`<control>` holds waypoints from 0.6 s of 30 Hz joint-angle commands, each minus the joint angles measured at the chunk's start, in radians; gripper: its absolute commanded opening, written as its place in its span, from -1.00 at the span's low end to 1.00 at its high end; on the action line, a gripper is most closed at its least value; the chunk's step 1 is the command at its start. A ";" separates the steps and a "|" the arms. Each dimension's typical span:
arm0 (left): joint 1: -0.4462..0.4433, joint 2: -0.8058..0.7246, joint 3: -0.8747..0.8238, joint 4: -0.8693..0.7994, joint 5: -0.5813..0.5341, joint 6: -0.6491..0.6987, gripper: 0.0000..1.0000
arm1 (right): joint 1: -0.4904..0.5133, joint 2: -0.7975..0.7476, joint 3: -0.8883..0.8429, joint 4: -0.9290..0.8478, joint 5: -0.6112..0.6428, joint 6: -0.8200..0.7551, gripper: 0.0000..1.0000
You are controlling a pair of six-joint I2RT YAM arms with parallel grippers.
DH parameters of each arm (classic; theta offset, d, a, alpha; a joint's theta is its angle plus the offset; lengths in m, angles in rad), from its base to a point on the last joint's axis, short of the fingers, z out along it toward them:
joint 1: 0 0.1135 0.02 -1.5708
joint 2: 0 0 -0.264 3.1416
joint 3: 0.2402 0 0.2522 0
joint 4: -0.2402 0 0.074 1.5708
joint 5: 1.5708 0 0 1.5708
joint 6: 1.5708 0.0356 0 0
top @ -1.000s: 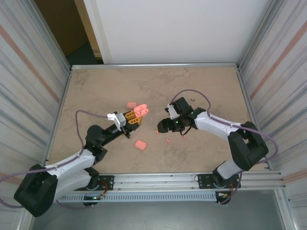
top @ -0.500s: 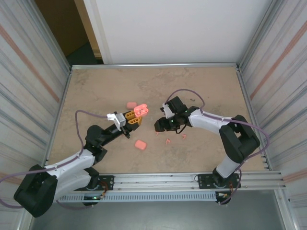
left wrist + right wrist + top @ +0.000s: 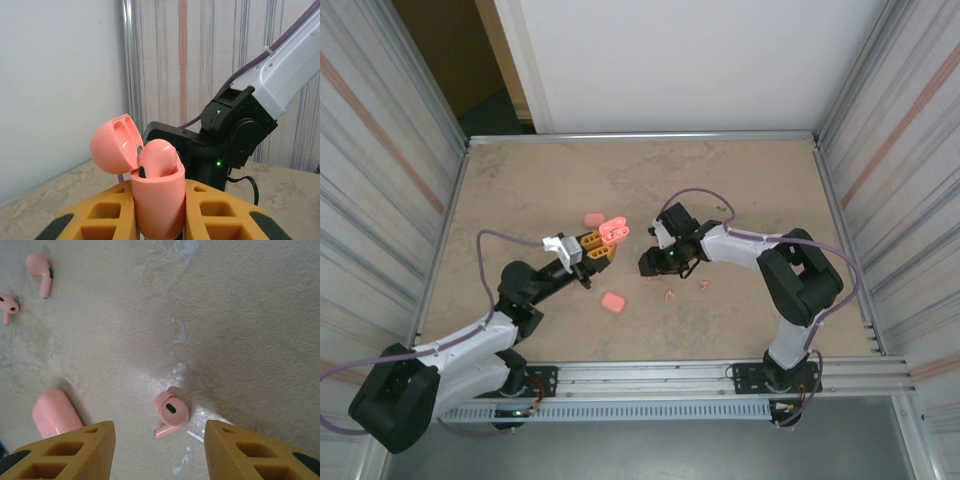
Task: Insert the wireless bluetooth earbuds into the charging case
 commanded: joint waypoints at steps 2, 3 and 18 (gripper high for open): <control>-0.004 -0.007 -0.001 0.023 -0.007 0.016 -1.00 | 0.010 0.035 0.044 0.001 0.007 0.014 -0.04; -0.003 -0.008 -0.001 0.024 -0.008 0.016 -1.00 | 0.012 0.041 0.047 0.002 0.007 0.014 -0.05; -0.004 -0.013 0.000 0.021 -0.007 0.019 -1.00 | 0.023 0.077 0.058 -0.009 0.008 0.012 -0.09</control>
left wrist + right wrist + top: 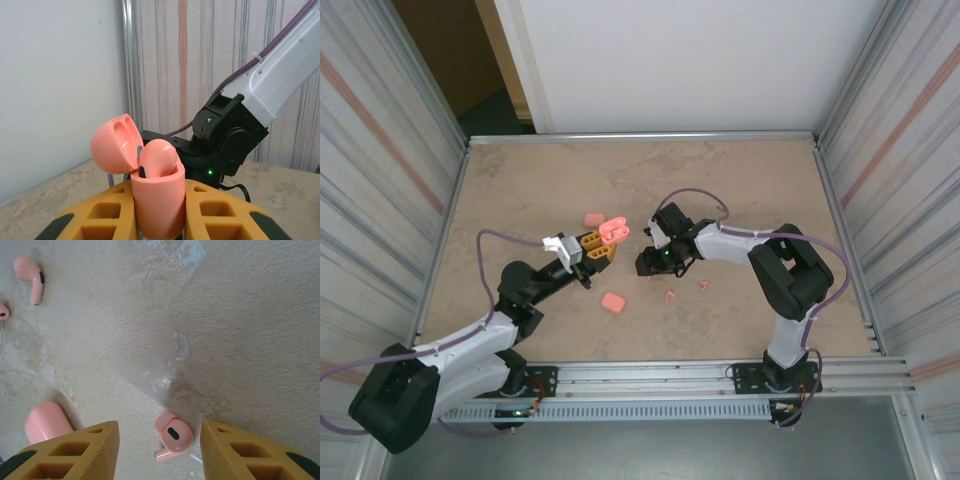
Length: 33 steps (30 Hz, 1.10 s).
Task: Insert the wireless bluetooth earbuds into the charging case
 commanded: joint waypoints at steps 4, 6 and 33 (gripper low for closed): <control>-0.004 -0.013 -0.001 0.019 -0.008 0.020 -1.00 | 0.016 0.039 0.023 -0.015 0.010 0.012 -0.11; -0.003 -0.014 -0.001 0.018 -0.008 0.019 -1.00 | 0.019 0.043 0.024 -0.015 0.014 0.010 -0.16; -0.004 -0.015 -0.001 0.012 -0.008 0.024 -1.00 | 0.036 0.018 0.012 -0.058 0.049 -0.020 -0.34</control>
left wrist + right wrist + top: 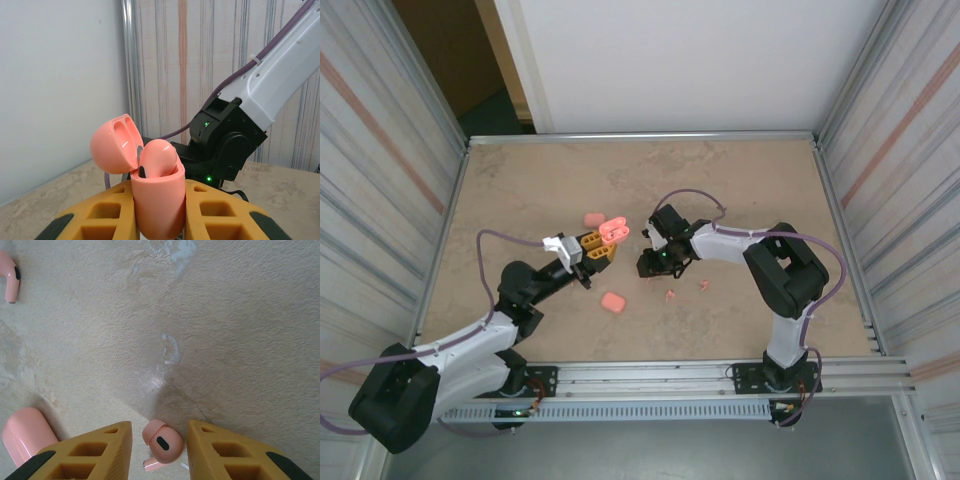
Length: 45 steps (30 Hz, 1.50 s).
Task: Insert the wireless bluetooth earbuds into the charging case
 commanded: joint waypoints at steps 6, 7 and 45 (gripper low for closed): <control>-0.003 -0.014 0.000 0.009 -0.010 0.023 -1.00 | 0.017 -0.017 -0.012 -0.040 -0.007 -0.016 -0.35; -0.004 -0.014 0.000 0.009 -0.009 0.023 -1.00 | 0.016 -0.020 -0.013 -0.041 -0.008 -0.018 -0.35; -0.003 -0.007 0.000 0.003 -0.009 0.025 -1.00 | 0.017 -0.053 -0.036 -0.035 0.030 -0.053 -0.64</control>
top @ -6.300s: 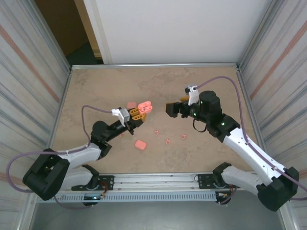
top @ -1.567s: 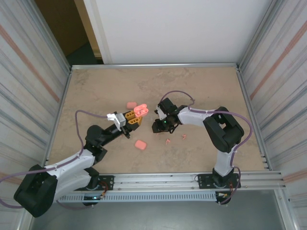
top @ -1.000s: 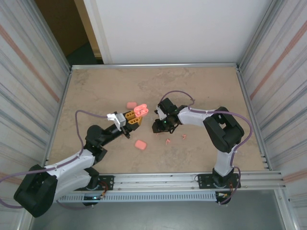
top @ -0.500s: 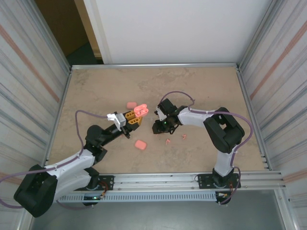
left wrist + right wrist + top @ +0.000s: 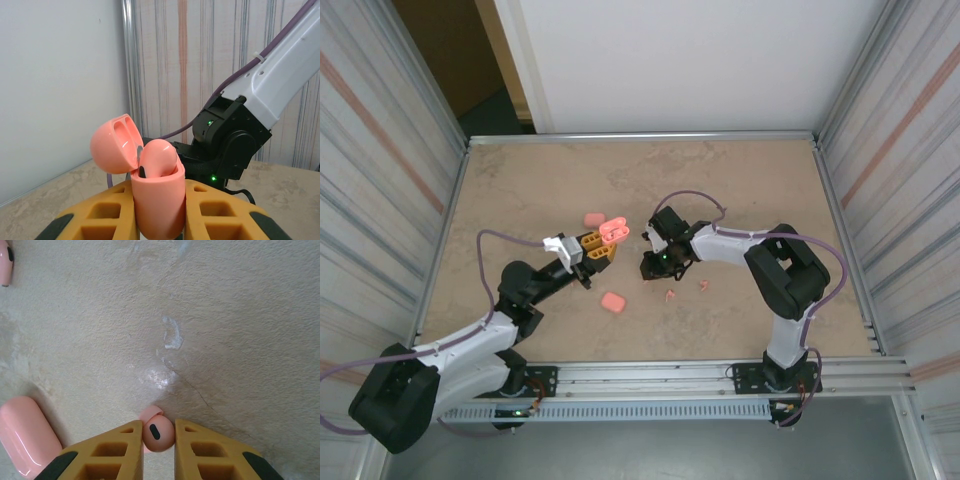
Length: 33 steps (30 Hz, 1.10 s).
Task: Insert the wireless bluetooth earbuds into the charging case
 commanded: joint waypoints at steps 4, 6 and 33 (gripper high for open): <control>-0.003 -0.008 0.000 0.006 -0.008 0.016 -1.00 | 0.007 -0.088 -0.026 -0.019 0.038 -0.067 -0.65; -0.004 -0.007 -0.001 0.006 -0.005 0.014 -1.00 | 0.005 -0.122 -0.028 -0.027 0.044 -0.097 -0.65; -0.008 0.123 0.051 0.103 0.105 -0.068 -1.00 | -0.006 -0.770 -0.026 -0.110 0.195 -0.570 -0.63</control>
